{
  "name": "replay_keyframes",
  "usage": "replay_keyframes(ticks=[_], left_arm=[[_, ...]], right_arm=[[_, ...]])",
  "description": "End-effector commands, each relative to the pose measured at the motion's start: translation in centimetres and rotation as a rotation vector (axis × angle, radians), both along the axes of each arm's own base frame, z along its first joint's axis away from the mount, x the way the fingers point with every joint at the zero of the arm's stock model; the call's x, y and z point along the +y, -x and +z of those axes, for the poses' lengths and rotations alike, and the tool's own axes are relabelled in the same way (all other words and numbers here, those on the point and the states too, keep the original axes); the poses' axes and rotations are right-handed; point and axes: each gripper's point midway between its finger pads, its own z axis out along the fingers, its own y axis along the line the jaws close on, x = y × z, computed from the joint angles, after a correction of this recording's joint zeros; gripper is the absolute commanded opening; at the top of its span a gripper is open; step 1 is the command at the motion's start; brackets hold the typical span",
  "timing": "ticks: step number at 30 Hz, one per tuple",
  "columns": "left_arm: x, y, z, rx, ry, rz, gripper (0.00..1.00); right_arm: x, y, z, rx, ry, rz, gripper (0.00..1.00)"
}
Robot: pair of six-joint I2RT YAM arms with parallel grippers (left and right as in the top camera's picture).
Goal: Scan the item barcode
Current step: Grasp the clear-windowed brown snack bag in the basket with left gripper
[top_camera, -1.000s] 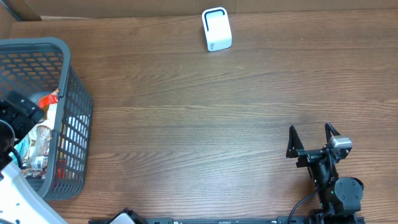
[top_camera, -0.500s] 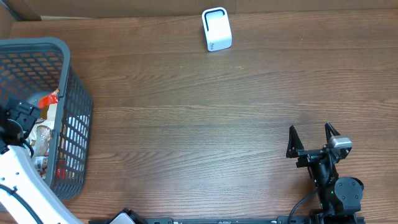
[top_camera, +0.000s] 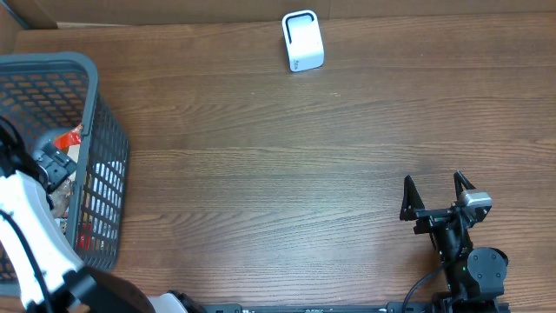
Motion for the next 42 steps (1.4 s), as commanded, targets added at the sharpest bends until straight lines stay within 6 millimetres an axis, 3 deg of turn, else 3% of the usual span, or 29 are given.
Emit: replay_keyframes(ticks=[1,6,11,17,29,31,38,42], left_arm=[[0.6,0.6,-1.8,0.115,-0.008,-0.076,1.0],[0.7,0.4,-3.9,0.182,0.029,-0.134,1.0],[1.1,1.8,-5.5,0.259,0.006,-0.12,1.0],[0.6,1.2,-7.4,0.279,-0.01,-0.21,1.0],[2.7,2.0,-7.3,0.321,-0.091,-0.183,0.99],[3.0,1.7,-7.6,0.333,-0.098,-0.213,0.93],[3.9,2.0,-11.0,0.43,-0.082,-0.22,0.9],[4.2,1.5,-12.7,0.424,-0.07,-0.196,0.8]], right_arm=[[-0.1,0.0,-0.1,-0.005,-0.007,-0.009,1.0],[-0.1,0.0,-0.1,-0.005,-0.007,-0.009,1.0],[-0.1,0.0,-0.1,-0.005,-0.007,-0.009,1.0],[-0.1,0.0,-0.1,-0.005,-0.007,-0.009,1.0],[-0.1,0.0,-0.1,-0.005,-0.007,-0.009,1.0],[-0.1,0.0,-0.1,-0.005,-0.007,-0.009,1.0],[-0.1,0.0,-0.1,-0.005,-0.007,-0.009,1.0],[-0.1,0.0,-0.1,-0.005,-0.007,-0.009,1.0]])
